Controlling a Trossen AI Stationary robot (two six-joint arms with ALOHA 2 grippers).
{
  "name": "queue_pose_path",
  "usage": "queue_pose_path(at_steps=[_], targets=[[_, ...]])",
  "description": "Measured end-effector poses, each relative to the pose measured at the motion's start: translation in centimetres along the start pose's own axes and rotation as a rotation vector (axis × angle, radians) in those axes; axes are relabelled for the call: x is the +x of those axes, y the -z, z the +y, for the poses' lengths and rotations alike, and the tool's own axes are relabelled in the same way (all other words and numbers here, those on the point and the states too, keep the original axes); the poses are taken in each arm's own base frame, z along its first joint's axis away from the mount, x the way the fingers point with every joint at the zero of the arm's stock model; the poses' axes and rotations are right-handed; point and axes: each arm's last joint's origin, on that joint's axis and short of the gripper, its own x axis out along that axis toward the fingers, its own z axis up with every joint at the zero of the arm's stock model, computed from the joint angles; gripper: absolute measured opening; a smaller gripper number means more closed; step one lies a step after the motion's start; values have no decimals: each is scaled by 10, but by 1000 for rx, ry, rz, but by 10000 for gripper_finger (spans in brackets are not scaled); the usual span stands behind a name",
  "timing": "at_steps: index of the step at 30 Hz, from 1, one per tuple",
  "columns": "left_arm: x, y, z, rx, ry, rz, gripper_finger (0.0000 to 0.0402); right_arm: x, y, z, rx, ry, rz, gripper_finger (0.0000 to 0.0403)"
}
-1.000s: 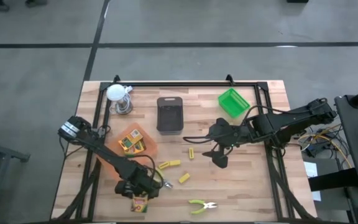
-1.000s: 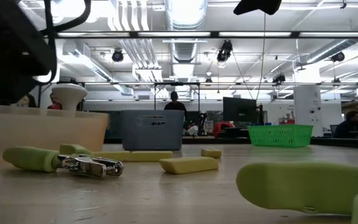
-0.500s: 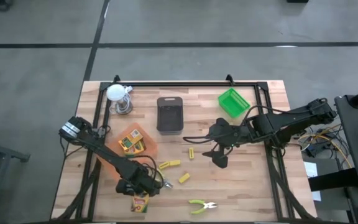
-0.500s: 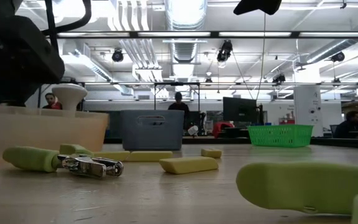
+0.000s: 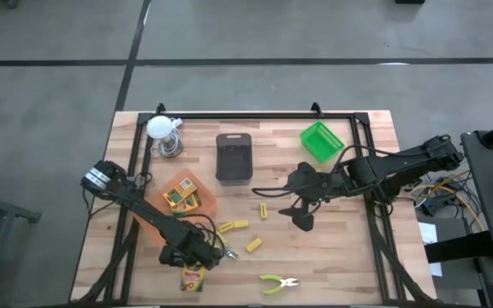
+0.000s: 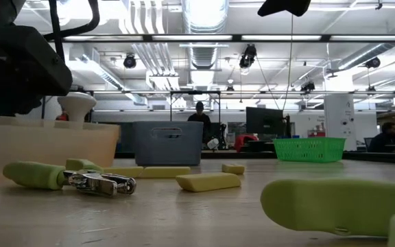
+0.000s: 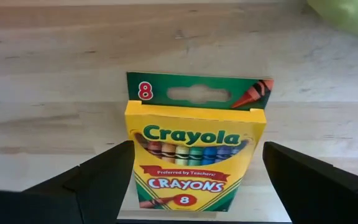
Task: Pick & Place School Supplies
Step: Put the pack of crayons into the orange bin
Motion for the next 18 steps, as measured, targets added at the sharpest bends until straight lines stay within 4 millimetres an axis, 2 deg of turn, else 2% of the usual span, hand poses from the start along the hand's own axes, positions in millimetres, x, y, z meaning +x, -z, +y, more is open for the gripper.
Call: queue_pose_path(at_steps=[18], targets=[[3, -3, 3, -6, -24, 7, 360, 0, 0, 0, 0, 0, 0, 354]])
